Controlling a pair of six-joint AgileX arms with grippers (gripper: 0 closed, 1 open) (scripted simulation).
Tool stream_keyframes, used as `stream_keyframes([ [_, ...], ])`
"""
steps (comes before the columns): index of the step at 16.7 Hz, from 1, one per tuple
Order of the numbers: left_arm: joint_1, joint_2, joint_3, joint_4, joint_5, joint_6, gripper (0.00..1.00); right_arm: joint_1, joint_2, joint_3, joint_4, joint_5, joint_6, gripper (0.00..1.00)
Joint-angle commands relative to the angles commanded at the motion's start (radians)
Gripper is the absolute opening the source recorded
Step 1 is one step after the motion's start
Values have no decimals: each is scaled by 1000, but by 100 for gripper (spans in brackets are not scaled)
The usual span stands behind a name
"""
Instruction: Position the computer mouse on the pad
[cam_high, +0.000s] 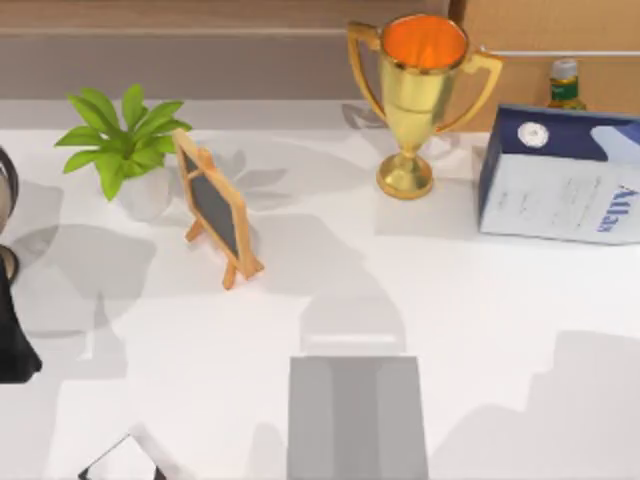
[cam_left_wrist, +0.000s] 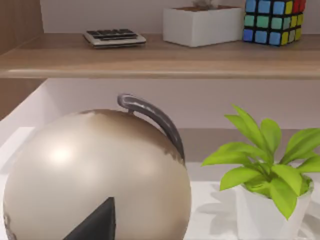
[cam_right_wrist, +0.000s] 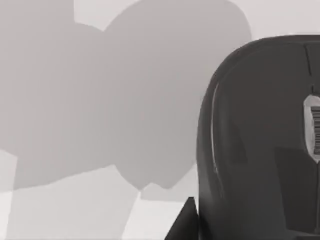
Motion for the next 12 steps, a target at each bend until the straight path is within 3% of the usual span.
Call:
stream_keyframes([
  [7, 0, 0, 0, 0, 0, 0, 100, 60, -149, 160, -214, -22, -61, 0],
  [12, 0, 0, 0, 0, 0, 0, 100, -11, -71, 265, -256, -17, -73, 0],
])
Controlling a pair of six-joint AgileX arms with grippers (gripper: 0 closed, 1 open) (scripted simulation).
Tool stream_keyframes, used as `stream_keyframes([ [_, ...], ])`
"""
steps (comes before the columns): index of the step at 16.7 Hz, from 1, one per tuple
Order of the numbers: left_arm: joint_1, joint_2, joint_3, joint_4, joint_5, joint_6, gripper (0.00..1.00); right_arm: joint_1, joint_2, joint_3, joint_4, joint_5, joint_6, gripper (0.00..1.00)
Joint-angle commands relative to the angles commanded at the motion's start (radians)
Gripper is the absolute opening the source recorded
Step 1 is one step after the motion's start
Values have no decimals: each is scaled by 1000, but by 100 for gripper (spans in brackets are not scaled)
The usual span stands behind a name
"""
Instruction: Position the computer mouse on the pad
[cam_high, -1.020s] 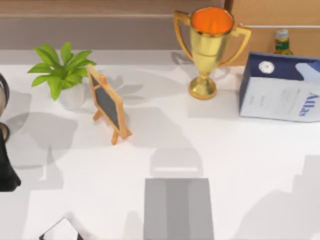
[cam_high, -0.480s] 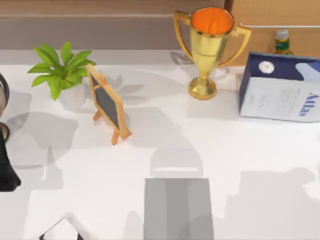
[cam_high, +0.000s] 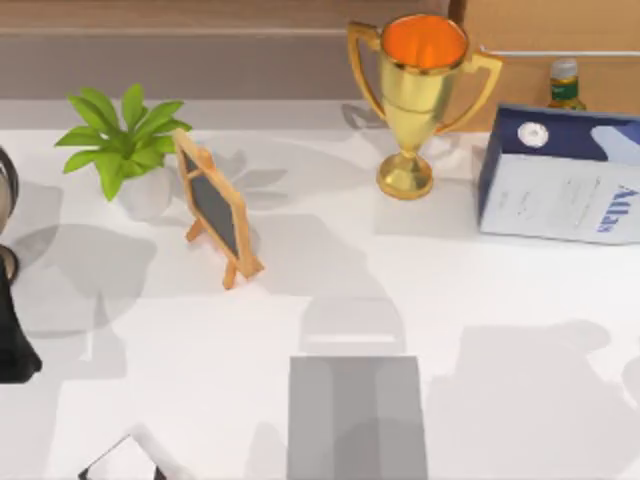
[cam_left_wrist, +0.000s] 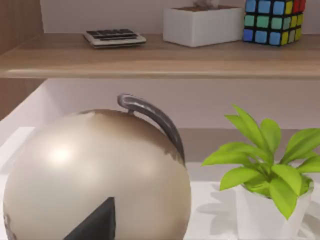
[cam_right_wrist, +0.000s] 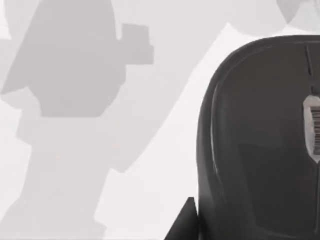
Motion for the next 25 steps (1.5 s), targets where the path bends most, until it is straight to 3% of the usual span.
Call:
stream_keyframes([
  [9, 0, 0, 0, 0, 0, 0, 100, -56, 61, 14, 32, 19, 1, 0],
  [13, 0, 0, 0, 0, 0, 0, 100, 31, 97, 36, 20, 6, 105, 0],
  [17, 0, 0, 0, 0, 0, 0, 100, 231, 166, 96, 11, -20, 371, 0],
  [25, 0, 0, 0, 0, 0, 0, 100, 784, 282, 312, 70, -51, 1075, 0],
])
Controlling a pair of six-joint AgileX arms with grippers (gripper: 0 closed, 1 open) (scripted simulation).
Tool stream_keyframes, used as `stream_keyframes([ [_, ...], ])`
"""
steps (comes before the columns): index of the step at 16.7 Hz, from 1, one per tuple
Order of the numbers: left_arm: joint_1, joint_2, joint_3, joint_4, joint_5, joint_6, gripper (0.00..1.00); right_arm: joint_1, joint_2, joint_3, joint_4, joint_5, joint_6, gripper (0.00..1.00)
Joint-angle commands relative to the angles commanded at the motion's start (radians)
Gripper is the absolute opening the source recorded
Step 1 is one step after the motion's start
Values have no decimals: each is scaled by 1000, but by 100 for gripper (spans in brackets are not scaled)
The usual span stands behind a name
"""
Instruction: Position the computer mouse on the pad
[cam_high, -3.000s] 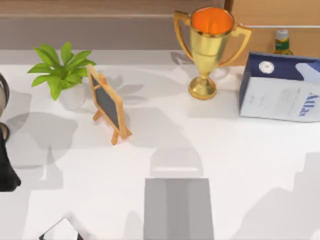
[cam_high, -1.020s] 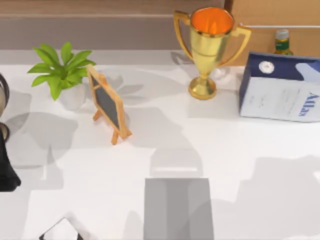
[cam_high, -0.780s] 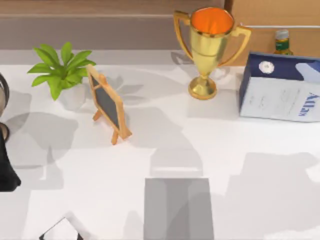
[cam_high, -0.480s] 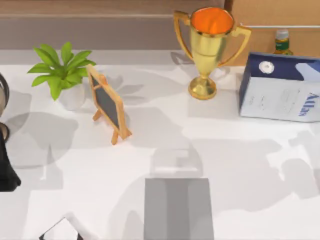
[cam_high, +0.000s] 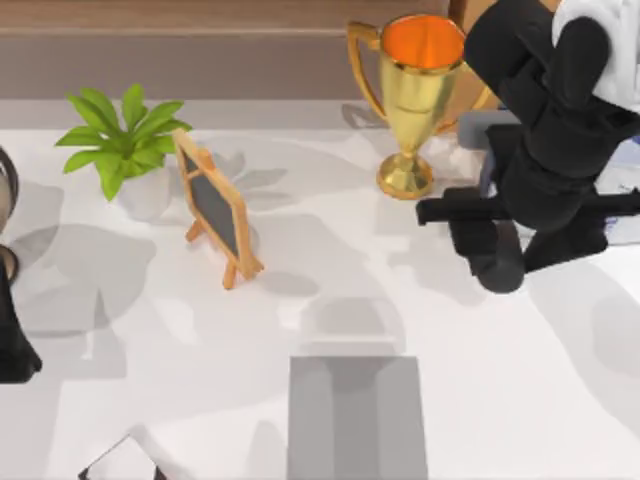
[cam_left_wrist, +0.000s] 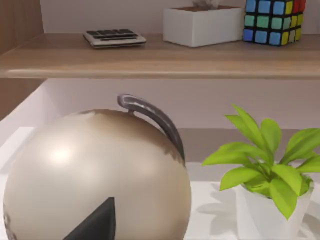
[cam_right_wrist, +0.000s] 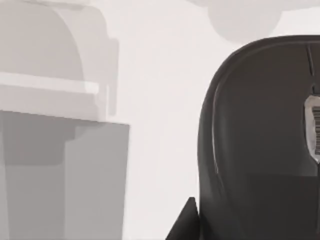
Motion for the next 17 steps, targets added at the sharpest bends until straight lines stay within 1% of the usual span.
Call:
stream_keyframes([
  [4, 0, 0, 0, 0, 0, 0, 100, 242, 53, 76, 21, 1, 260, 0],
  [6, 0, 0, 0, 0, 0, 0, 100, 328, 89, 90, 15, 6, 359, 0],
  [8, 0, 0, 0, 0, 0, 0, 100, 385, 127, 91, 0, 12, 444, 0],
  [10, 0, 0, 0, 0, 0, 0, 100, 416, 160, 84, -17, 19, 512, 0],
  [12, 0, 0, 0, 0, 0, 0, 100, 428, 178, 79, -27, 22, 546, 0],
  [17, 0, 0, 0, 0, 0, 0, 100, 424, 175, 80, -25, 21, 548, 0],
])
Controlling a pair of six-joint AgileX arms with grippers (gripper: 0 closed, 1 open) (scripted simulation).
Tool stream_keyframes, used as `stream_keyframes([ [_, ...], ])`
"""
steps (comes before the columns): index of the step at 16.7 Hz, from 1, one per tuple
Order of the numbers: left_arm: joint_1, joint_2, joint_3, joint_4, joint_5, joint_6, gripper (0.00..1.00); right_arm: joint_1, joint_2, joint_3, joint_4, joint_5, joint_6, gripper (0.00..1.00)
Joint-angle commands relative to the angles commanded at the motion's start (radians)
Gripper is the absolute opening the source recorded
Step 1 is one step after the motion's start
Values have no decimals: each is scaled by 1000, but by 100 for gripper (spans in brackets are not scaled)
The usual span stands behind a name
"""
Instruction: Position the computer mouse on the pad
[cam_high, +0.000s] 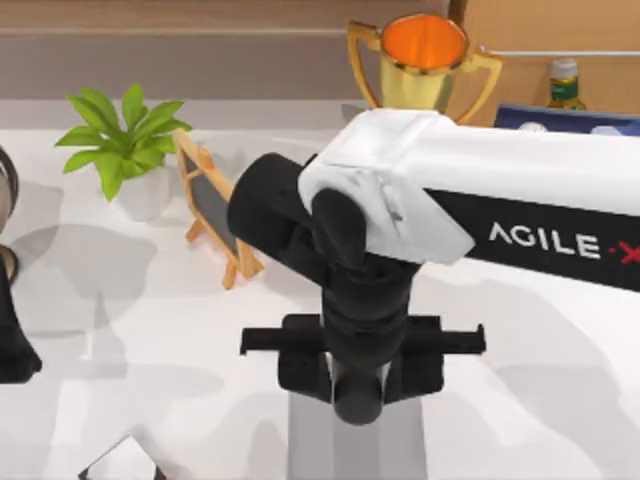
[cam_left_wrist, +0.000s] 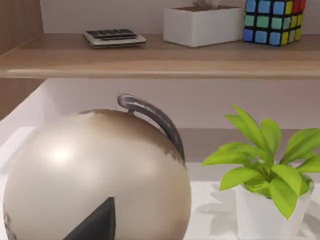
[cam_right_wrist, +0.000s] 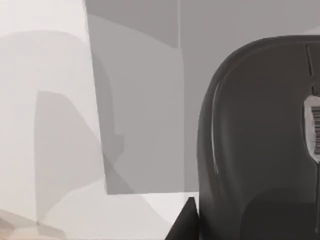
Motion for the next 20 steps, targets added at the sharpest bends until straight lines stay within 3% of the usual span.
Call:
stream_keyframes([
  [20, 0, 0, 0, 0, 0, 0, 100, 0, 57, -108, 158, 2, -4, 0],
])
